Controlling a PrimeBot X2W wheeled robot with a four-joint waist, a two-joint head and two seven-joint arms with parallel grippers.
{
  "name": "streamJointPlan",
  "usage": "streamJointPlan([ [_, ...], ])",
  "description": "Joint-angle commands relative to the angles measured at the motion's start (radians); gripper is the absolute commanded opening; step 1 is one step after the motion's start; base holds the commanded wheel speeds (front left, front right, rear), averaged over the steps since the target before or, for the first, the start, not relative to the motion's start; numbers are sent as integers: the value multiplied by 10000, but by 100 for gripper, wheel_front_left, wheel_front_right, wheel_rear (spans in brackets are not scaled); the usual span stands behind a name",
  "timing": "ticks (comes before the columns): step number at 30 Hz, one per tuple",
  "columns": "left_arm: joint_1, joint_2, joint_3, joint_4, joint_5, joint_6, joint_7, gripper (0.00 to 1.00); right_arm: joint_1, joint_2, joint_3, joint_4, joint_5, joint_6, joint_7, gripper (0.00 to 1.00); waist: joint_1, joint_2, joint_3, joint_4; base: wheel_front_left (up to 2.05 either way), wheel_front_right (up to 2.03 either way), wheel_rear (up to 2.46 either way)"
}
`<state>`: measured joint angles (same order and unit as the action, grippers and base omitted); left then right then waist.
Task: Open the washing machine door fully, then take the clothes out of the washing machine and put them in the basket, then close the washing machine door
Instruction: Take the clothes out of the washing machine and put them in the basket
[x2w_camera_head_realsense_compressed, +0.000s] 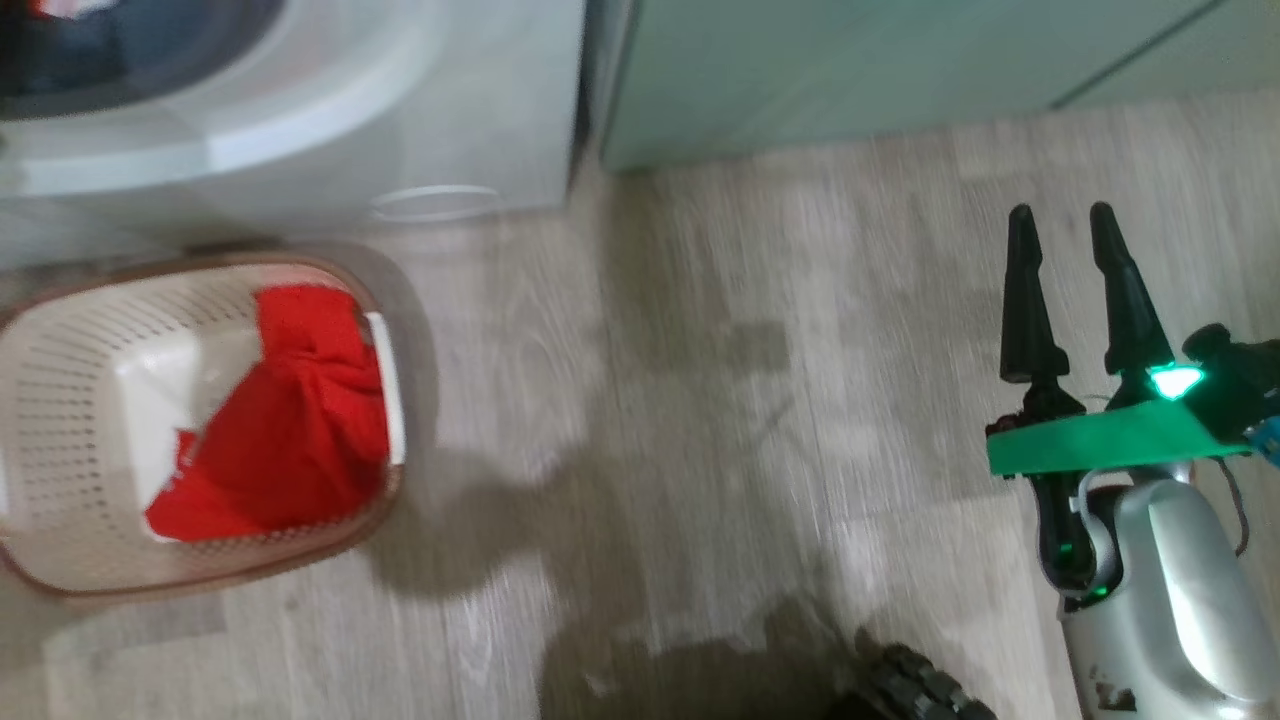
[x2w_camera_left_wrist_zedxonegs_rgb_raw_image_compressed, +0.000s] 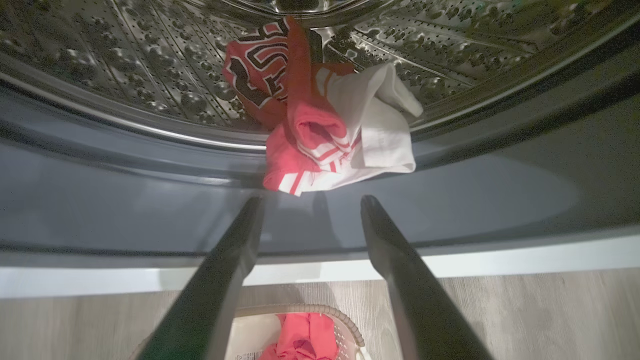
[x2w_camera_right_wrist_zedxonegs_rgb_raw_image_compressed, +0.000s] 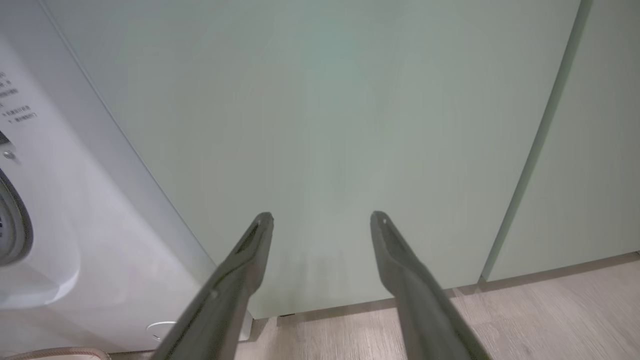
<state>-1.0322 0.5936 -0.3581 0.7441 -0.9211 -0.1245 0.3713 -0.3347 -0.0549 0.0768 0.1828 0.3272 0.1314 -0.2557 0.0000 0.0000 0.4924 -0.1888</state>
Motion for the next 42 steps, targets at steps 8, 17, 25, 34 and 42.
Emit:
streamJointPlan([
  [8,-1847,1109,-119,285,-288,-61,97,100,-436,46,370,-483,251,-7,-61,100,0,0,1571,-782,0,0,0],
  [17,-2697,1491,-773,886,-162,-61,-61,100,-701,46,640,-537,418,-7,-61,100,0,0,2272,-1066,0,0,0],
  [25,-2684,1586,-1486,841,-535,-61,-419,0,-696,47,573,-474,418,-7,-61,100,0,0,2246,-1045,0,0,0],
  [34,-1690,1590,-2409,918,-541,-61,-1704,0,-391,47,454,-244,197,-7,-61,100,0,0,1059,-598,0,0,0],
  [42,-445,482,-2997,2215,-22,412,-3077,0,194,47,448,18,-104,-7,-61,100,0,0,-665,74,0,0,0],
])
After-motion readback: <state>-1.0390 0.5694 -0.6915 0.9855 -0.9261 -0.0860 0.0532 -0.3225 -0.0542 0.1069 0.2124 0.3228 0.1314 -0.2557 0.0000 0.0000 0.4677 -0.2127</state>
